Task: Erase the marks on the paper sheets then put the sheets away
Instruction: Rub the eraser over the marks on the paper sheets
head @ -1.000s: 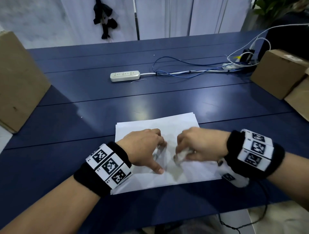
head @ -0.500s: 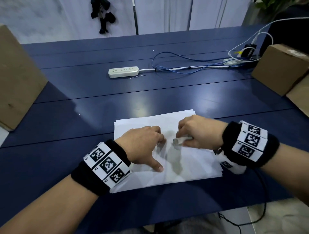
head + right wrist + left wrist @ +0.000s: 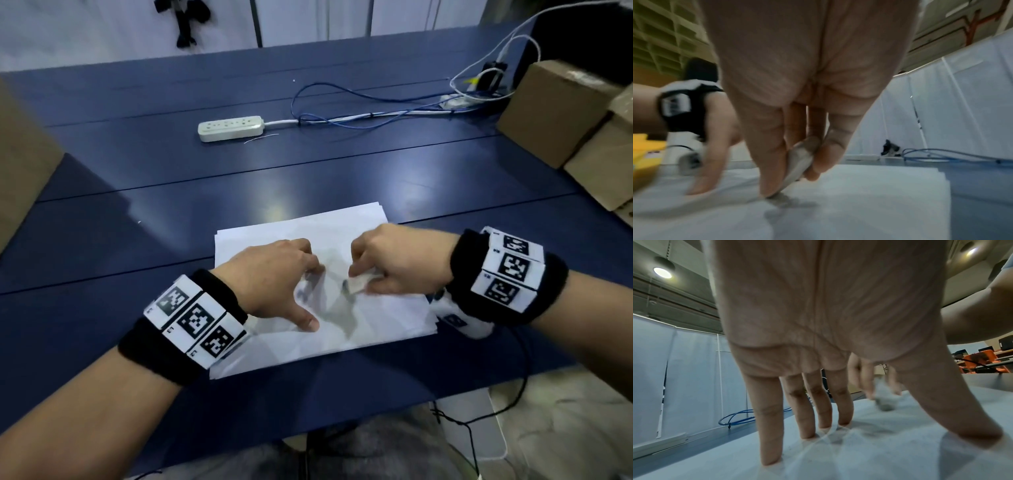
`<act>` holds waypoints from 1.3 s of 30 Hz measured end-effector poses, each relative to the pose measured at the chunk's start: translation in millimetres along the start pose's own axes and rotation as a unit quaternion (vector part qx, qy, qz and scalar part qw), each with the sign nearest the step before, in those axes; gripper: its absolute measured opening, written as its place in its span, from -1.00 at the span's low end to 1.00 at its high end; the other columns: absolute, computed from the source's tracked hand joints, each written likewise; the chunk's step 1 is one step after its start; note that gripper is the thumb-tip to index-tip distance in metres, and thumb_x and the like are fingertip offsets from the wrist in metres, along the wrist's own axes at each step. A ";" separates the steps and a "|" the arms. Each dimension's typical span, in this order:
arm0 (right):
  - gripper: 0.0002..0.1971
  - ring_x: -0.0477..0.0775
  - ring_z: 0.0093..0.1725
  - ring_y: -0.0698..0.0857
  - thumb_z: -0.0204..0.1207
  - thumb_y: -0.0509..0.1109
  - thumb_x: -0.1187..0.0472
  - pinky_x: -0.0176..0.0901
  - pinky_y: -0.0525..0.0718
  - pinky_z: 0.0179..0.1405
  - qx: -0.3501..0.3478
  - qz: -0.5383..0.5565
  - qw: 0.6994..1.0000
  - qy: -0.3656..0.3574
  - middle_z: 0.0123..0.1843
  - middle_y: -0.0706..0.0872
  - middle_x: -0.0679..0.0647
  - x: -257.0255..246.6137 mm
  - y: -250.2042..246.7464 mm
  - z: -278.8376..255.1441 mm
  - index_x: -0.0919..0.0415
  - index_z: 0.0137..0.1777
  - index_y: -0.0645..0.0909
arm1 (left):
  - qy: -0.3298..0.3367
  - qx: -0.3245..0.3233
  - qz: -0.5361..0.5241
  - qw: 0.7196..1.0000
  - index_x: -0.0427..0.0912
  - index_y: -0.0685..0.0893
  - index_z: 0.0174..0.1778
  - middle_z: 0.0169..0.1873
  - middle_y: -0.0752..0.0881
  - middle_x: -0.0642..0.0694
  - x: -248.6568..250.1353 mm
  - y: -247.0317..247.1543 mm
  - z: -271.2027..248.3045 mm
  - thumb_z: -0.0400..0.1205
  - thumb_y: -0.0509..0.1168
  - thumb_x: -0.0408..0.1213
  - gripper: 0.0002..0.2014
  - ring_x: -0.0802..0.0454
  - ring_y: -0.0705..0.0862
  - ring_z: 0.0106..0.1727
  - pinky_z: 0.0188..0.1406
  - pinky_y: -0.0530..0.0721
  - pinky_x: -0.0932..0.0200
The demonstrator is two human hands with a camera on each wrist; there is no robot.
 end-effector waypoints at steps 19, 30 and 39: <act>-0.71 0.05 0.00 0.63 0.48 0.45 0.05 -0.14 0.56 -0.01 -0.024 0.040 0.998 -0.033 0.00 0.70 0.03 -3.0 -0.1 3.3 -0.01 0.18 0.76 | -0.001 -0.005 -0.003 1.000 0.14 0.53 0.28 0.16 0.47 0.20 1.1 -1.7 -0.3 0.26 0.46 0.40 -0.28 0.12 0.53 0.18 -0.13 0.54 0.11; -0.75 -0.09 -0.12 0.50 0.54 0.39 0.06 -0.35 0.42 -0.14 -0.050 0.049 0.994 -0.078 0.00 0.63 -0.01 -20.1 3.9 -17.0 -0.02 0.18 0.75 | -0.012 -0.008 -0.011 1.000 0.12 0.54 0.20 0.12 0.47 0.21 -1.1 0.1 0.9 0.24 0.48 0.39 -0.30 0.12 0.54 0.14 -0.06 0.66 0.04; -0.74 -0.14 -0.16 0.52 0.49 0.43 0.07 -0.36 0.47 -0.12 -0.043 0.061 0.994 -0.075 0.00 0.64 -0.06 -16.5 3.6 -20.2 -0.01 0.17 0.76 | -0.010 -0.007 -0.010 1.000 0.12 0.53 0.25 0.14 0.46 0.21 -1.5 0.3 0.5 0.24 0.48 0.39 -0.27 0.11 0.54 0.17 -0.07 0.65 0.06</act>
Point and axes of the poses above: each hand's wrist, its own z-axis towards the middle knuckle, its own y-axis out of the palm, x = y × z, the point moved 7 cm from there along z, towards the middle knuckle
